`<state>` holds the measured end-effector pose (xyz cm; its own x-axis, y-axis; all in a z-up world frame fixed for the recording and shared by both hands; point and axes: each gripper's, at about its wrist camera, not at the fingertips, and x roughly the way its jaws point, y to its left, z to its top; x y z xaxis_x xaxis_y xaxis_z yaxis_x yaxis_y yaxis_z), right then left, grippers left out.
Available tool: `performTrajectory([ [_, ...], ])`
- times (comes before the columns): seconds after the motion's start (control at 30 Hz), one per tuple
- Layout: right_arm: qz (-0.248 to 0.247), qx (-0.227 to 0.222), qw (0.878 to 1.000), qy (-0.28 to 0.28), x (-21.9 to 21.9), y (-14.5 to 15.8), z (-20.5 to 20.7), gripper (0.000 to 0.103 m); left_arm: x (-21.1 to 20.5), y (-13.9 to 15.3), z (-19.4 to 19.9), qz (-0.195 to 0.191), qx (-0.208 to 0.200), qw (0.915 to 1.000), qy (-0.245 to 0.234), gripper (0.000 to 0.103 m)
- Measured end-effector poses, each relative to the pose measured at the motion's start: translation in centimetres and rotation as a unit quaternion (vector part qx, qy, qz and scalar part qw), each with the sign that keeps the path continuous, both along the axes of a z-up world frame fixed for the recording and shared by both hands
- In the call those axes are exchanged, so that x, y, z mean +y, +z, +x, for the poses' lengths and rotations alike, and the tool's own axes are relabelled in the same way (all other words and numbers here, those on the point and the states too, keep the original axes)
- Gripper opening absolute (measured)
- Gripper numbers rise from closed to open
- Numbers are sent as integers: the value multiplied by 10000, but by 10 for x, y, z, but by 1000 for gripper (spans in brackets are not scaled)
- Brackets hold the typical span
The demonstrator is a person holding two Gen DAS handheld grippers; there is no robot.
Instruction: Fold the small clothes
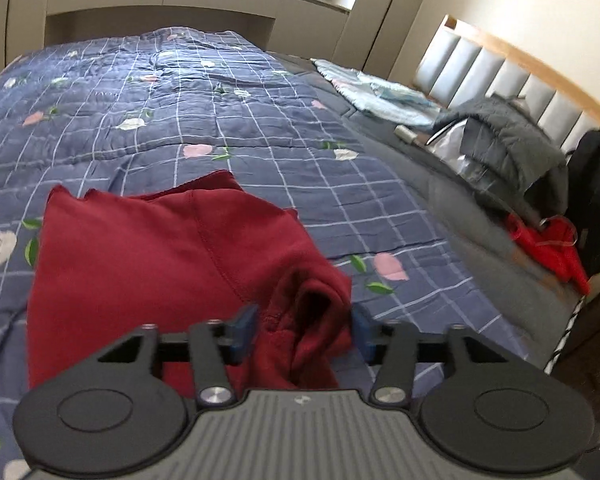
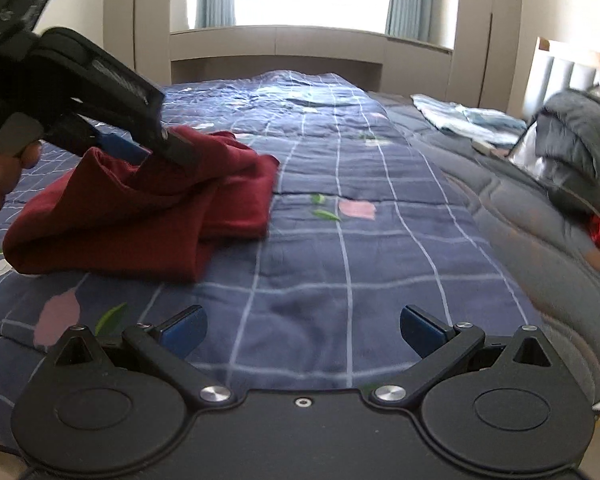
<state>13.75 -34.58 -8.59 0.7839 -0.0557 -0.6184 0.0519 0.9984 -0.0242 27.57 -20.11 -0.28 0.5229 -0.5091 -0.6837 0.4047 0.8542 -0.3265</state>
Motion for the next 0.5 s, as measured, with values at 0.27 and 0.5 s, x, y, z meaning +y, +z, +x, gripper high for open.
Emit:
performTrajectory([
  [0.27, 613, -56, 9981, -65, -1, 0, 12, 102, 61, 15, -14, -290, -263, 9961, 795, 102],
  [0.5, 1398, -373, 9892, 233, -9, 19, 42, 102, 137, -11, -9, -66, 170, 9753, 2203, 102],
])
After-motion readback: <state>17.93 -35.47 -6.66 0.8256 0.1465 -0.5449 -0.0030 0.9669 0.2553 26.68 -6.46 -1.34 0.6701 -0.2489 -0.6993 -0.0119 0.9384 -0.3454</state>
